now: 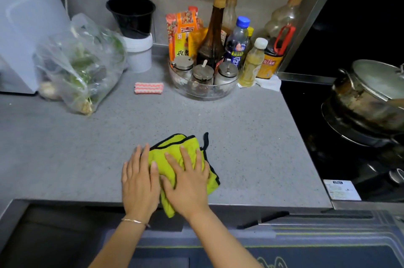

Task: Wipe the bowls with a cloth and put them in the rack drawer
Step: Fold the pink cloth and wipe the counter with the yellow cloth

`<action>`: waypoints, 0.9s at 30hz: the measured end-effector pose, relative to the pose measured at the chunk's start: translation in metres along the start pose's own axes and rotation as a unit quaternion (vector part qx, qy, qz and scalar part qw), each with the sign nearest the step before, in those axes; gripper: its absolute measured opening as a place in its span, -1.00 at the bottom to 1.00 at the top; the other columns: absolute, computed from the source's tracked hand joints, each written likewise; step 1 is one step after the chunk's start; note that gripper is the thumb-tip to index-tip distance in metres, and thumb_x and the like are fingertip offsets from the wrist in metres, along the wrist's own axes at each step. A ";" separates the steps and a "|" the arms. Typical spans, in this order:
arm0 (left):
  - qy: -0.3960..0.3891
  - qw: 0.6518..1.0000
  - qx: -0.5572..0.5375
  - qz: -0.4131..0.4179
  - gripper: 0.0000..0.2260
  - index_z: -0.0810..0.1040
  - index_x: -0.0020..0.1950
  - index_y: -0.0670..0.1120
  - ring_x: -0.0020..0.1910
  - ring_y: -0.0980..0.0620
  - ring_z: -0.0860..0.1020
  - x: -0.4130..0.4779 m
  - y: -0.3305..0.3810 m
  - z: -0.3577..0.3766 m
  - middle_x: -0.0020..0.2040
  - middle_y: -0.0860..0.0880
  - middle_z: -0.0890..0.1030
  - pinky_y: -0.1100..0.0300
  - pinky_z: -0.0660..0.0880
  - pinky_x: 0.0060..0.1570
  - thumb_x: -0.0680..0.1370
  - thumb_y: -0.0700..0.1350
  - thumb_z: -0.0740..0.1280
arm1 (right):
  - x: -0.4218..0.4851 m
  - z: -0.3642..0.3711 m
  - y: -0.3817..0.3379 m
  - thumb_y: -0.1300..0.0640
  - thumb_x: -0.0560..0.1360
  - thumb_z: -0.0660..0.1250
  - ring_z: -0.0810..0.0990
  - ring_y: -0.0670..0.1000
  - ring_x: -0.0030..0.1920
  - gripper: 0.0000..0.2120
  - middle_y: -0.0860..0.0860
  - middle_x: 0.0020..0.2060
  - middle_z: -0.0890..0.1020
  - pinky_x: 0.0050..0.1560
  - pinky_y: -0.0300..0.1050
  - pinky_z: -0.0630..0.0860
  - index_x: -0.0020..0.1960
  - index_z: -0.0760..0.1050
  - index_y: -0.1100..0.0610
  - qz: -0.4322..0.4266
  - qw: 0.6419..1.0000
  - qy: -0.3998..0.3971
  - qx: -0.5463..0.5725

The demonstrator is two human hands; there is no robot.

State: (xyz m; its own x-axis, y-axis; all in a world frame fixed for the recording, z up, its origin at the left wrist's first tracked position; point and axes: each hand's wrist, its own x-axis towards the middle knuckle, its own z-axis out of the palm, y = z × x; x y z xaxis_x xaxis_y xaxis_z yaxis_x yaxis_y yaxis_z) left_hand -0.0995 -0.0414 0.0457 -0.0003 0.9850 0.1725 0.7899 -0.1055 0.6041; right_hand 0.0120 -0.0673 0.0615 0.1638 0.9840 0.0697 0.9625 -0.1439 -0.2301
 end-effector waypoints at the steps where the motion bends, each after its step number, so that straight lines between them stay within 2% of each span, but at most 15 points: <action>1: 0.001 1.000 0.009 0.002 -0.40 0.23 0.52 -0.07 0.49 -0.06 0.25 0.000 0.001 0.001 0.51 -0.09 0.30 -0.08 0.08 0.49 0.61 0.18 -0.23 | -0.004 -0.001 0.012 -0.31 0.43 0.14 0.34 0.23 0.40 -0.51 -0.04 0.39 0.44 0.22 0.32 0.38 0.32 0.44 -0.24 -0.004 1.000 0.004 0.004; 3: -0.006 1.000 0.028 0.004 -0.36 0.25 0.52 -0.07 0.48 -0.09 0.27 0.000 0.002 0.003 0.49 -0.09 0.32 -0.10 0.08 0.48 0.60 0.22 -0.25 | -0.012 -0.005 0.044 -0.33 0.45 0.13 0.30 0.23 0.43 -0.49 -0.05 0.41 0.42 0.25 0.34 0.34 0.34 0.42 -0.23 0.003 1.000 0.021 0.012; 6: -0.023 0.997 0.070 0.012 -0.37 0.27 0.52 -0.06 0.49 -0.14 0.24 0.002 0.007 0.008 0.49 -0.10 0.32 -0.13 0.03 0.46 0.59 0.22 -0.21 | -0.024 -0.023 0.110 -0.38 0.43 0.08 0.26 0.24 0.46 -0.44 -0.04 0.43 0.39 0.29 0.40 0.25 0.36 0.42 -0.22 0.061 0.997 0.040 0.015; 9: -0.059 0.993 0.094 0.036 -0.36 0.28 0.52 -0.04 0.51 -0.14 0.20 0.004 0.021 0.019 0.51 -0.11 0.30 -0.15 0.02 0.47 0.58 0.23 -0.21 | -0.035 -0.050 0.198 -0.47 0.38 -0.07 0.13 0.23 0.50 -0.31 -0.07 0.50 0.26 0.37 0.34 0.12 0.43 0.31 -0.25 0.175 0.984 0.027 -0.019; 11: -0.073 0.992 0.092 0.054 -0.37 0.31 0.50 -0.03 0.51 -0.13 0.20 0.005 0.028 0.026 0.50 -0.10 0.30 -0.15 0.02 0.48 0.57 0.23 -0.20 | -0.042 -0.069 0.247 -0.52 0.38 -0.08 0.06 0.25 0.51 -0.28 -0.07 0.53 0.18 0.40 0.31 0.09 0.46 0.23 -0.26 0.259 0.966 0.025 -0.017; 13: -0.077 0.991 0.091 0.056 -0.36 0.33 0.49 -0.02 0.52 -0.10 0.19 0.007 0.030 0.029 0.50 -0.08 0.30 -0.12 0.00 0.49 0.56 0.23 -0.19 | -0.046 -0.079 0.269 -0.52 0.39 -0.01 0.08 0.27 0.50 -0.28 -0.05 0.53 0.17 0.39 0.28 0.12 0.47 0.23 -0.25 0.309 0.950 0.036 0.009; 15: -0.075 0.991 0.098 0.056 -0.36 0.34 0.48 -0.02 0.52 -0.10 0.18 0.007 0.028 0.029 0.51 -0.08 0.30 -0.11 -0.02 0.49 0.56 0.23 -0.19 | -0.044 -0.076 0.262 -0.46 0.39 0.01 0.09 0.28 0.49 -0.29 -0.05 0.53 0.17 0.39 0.27 0.12 0.47 0.24 -0.23 0.323 0.946 0.039 0.012; 17: -0.080 0.990 0.106 0.056 -0.34 0.33 0.49 -0.02 0.53 -0.10 0.16 0.007 0.029 0.028 0.52 -0.07 0.28 -0.09 -0.05 0.49 0.55 0.24 -0.21 | -0.041 -0.070 0.239 -0.49 0.43 -0.01 0.07 0.30 0.49 -0.32 -0.05 0.53 0.15 0.42 0.28 0.05 0.48 0.22 -0.24 0.318 0.947 0.034 0.011; 21: -0.084 0.990 0.102 0.052 -0.33 0.29 0.51 -0.01 0.53 -0.08 0.14 0.006 0.031 0.027 0.53 -0.07 0.26 -0.07 -0.07 0.50 0.54 0.24 -0.24 | -0.046 -0.063 0.186 -0.50 0.31 -0.19 0.01 0.29 0.51 -0.21 -0.08 0.56 0.05 0.43 0.31 -0.07 0.49 0.13 -0.30 0.269 0.963 0.006 0.016; 23: -0.085 0.990 0.099 0.049 -0.33 0.29 0.51 -0.01 0.54 -0.07 0.13 0.005 0.031 0.027 0.53 -0.06 0.25 -0.06 -0.08 0.50 0.54 0.24 -0.24 | -0.046 -0.054 0.151 -0.50 0.32 -0.19 -0.01 0.29 0.51 -0.23 -0.08 0.56 0.04 0.42 0.34 -0.08 0.48 0.14 -0.30 0.226 0.974 -0.018 0.021; 27: -0.080 0.991 0.101 0.048 -0.34 0.31 0.50 0.00 0.53 -0.07 0.16 0.008 0.030 0.028 0.52 -0.05 0.28 -0.06 -0.05 0.49 0.54 0.23 -0.24 | -0.046 -0.035 0.076 -0.39 0.41 0.11 0.34 0.36 0.38 -0.42 -0.02 0.44 0.38 0.22 0.44 0.30 0.38 0.38 -0.24 0.056 0.998 -0.034 -0.012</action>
State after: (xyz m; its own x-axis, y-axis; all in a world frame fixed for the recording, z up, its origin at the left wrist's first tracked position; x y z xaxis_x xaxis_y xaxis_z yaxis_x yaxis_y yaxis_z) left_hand -0.0584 -0.0330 0.0431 0.1654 0.9824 0.0863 0.8879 -0.1864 0.4206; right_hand 0.0847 -0.1275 0.0743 0.2563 0.9664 -0.0211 0.9440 -0.2549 -0.2094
